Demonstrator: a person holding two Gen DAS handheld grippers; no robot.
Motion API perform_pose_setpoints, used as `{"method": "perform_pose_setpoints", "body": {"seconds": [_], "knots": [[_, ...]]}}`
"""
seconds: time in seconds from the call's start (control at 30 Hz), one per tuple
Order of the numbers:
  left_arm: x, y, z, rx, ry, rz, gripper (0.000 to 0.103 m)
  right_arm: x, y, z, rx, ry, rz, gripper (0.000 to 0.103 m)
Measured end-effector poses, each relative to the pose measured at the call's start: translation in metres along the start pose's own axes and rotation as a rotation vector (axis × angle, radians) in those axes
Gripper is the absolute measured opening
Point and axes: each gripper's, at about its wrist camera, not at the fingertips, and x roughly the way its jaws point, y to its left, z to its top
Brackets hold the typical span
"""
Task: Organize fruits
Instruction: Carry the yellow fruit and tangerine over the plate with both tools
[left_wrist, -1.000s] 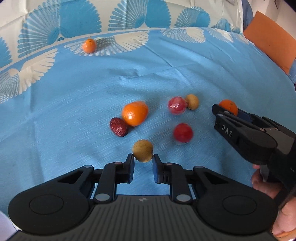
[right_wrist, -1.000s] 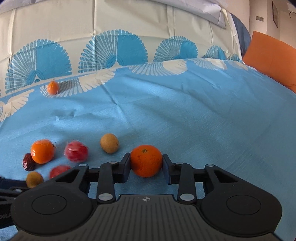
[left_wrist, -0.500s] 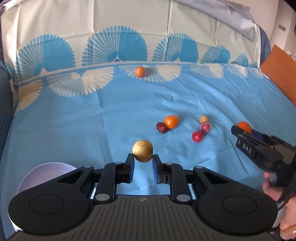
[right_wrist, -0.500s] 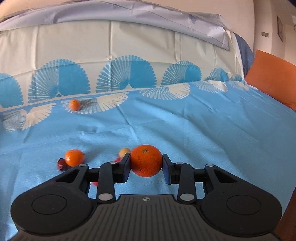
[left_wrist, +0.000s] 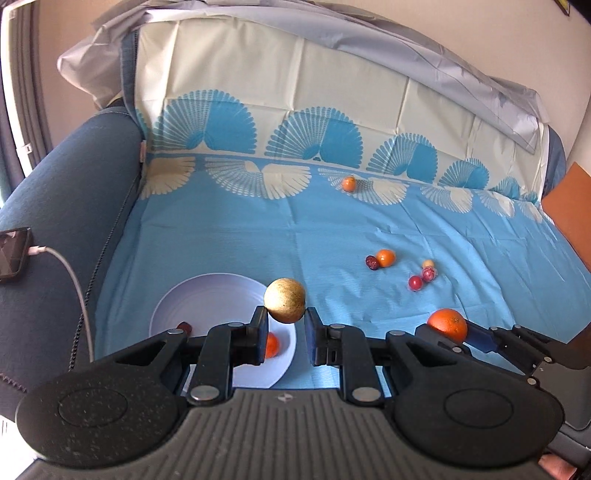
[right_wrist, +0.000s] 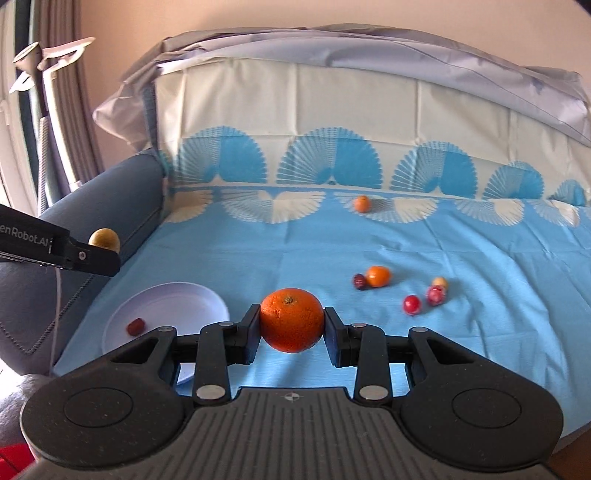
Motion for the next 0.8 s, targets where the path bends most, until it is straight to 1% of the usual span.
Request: {"method": "perform_pose_setpoints", "body": {"seconds": [0.17, 0.37, 0.57, 0.8], "knots": [[-0.024, 0.023, -0.012, -0.044, -0.034, 0.004, 0.022, -0.015, 0.030, 0.005, -0.057, -0.009, 0.039, 0.037], [-0.027, 0.039, -0.015, -0.073, -0.039, -0.012, 0.022, -0.019, 0.046, 0.007, -0.095, -0.002, 0.036, 0.037], [-0.018, 0.050, -0.015, -0.094, -0.035, -0.008, 0.022, -0.009, 0.051, 0.008, -0.117, 0.016, 0.032, 0.037], [0.008, 0.063, -0.012, -0.116, 0.004, 0.001, 0.022, 0.012, 0.059, 0.010, -0.130, 0.047, 0.046, 0.037]]}}
